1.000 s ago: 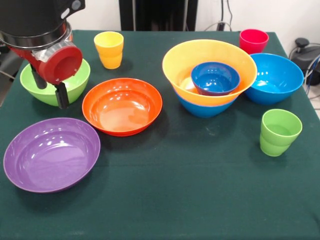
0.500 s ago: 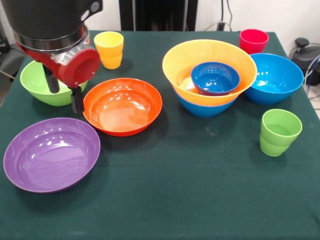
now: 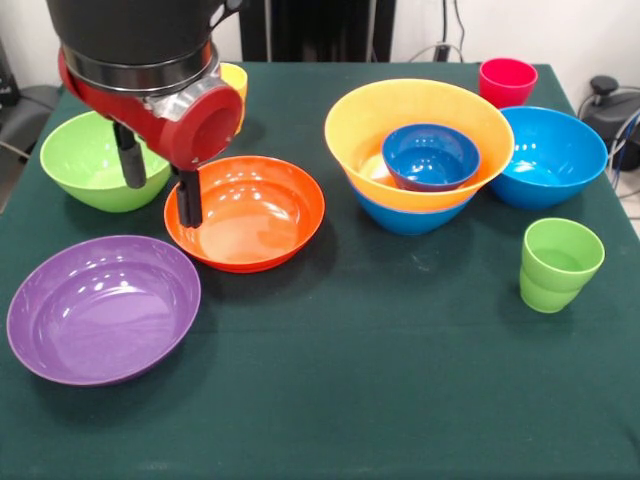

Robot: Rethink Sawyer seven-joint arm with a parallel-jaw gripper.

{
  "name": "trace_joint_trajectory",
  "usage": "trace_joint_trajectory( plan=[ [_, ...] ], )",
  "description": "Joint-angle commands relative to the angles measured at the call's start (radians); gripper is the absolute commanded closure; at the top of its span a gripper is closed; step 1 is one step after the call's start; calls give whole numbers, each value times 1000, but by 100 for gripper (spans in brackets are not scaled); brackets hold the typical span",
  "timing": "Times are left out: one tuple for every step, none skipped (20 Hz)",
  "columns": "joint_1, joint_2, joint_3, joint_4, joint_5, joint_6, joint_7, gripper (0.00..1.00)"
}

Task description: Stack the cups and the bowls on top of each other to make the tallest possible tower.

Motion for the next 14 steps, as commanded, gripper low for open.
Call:
trace_joint_trajectory(
  plan=[
    [29, 0, 103, 13, -5, 110, 40, 0],
    [25, 14, 98, -20, 1, 128, 48, 0],
    [26, 16, 96, -24, 2, 131, 54, 0],
    [33, -2, 101, 16, -2, 111, 50, 0],
    [35, -3, 100, 18, -2, 111, 54, 0],
    [35, 6, 95, -1, 1, 122, 62, 0],
    [37, 8, 91, -9, 3, 128, 69, 0],
    [38, 11, 86, -16, 5, 134, 76, 0],
    [42, 12, 83, -17, 6, 136, 85, 0],
    [44, 14, 79, -22, 8, 138, 94, 0],
    [48, 16, 77, -22, 9, 135, 104, 0],
    [53, 18, 75, -24, 11, 133, 114, 0],
    [56, 22, 73, -27, 13, 131, 122, 0],
    [60, 26, 71, -30, 15, 129, 130, 0]
  ],
)
